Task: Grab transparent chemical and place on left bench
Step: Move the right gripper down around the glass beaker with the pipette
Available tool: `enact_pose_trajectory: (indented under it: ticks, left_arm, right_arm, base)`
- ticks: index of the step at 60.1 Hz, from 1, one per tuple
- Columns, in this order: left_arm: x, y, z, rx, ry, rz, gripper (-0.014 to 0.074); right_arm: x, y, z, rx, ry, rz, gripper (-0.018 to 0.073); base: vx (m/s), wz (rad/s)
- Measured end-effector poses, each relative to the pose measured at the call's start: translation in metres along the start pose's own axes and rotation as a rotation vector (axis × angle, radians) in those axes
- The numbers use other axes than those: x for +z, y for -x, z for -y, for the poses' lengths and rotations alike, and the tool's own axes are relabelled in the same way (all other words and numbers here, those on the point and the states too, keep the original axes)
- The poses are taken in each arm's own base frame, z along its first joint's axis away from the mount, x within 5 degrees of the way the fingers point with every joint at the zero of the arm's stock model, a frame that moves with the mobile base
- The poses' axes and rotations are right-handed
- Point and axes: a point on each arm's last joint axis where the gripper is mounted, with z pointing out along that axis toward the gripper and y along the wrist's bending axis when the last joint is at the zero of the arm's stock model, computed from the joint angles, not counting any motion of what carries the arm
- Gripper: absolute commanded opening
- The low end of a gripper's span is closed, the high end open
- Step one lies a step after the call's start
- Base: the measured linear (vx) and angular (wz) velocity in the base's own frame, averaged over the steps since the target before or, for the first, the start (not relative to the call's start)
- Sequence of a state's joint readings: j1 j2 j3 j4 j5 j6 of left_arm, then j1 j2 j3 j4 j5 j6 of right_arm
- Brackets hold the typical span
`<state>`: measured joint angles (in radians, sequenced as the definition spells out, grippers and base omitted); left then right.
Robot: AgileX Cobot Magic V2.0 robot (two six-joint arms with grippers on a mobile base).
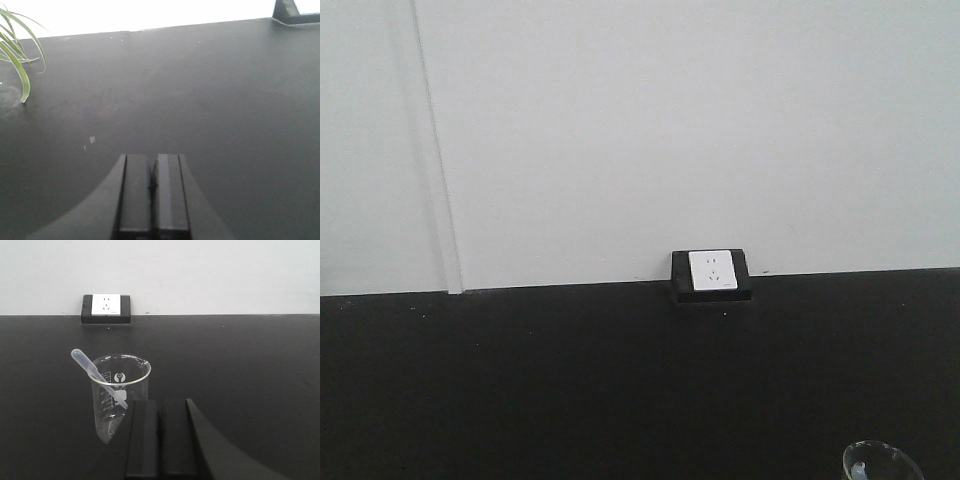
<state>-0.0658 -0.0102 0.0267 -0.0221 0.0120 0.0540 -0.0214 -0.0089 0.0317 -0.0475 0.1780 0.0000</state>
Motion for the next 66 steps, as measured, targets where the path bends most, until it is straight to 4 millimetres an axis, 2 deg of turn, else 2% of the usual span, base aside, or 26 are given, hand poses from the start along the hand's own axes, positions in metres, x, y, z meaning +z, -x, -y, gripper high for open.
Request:
enact_pose_trajectory:
  ticks: [50,66]
  left_arm:
    - [0.000,0.000,0.000,0.000,0.000,0.000,-0.0003]
    - [0.000,0.000,0.000,0.000,0.000,0.000,-0.0003]
  right_arm:
    - [0.000,0.000,0.000,0.002,0.000,-0.001,-0.0007]
    - [-0.001,0.013,0.000,0.061,0.006,0.138,-0.0007]
  base:
    - [0.00,0.00]
    - [0.00,0.00]
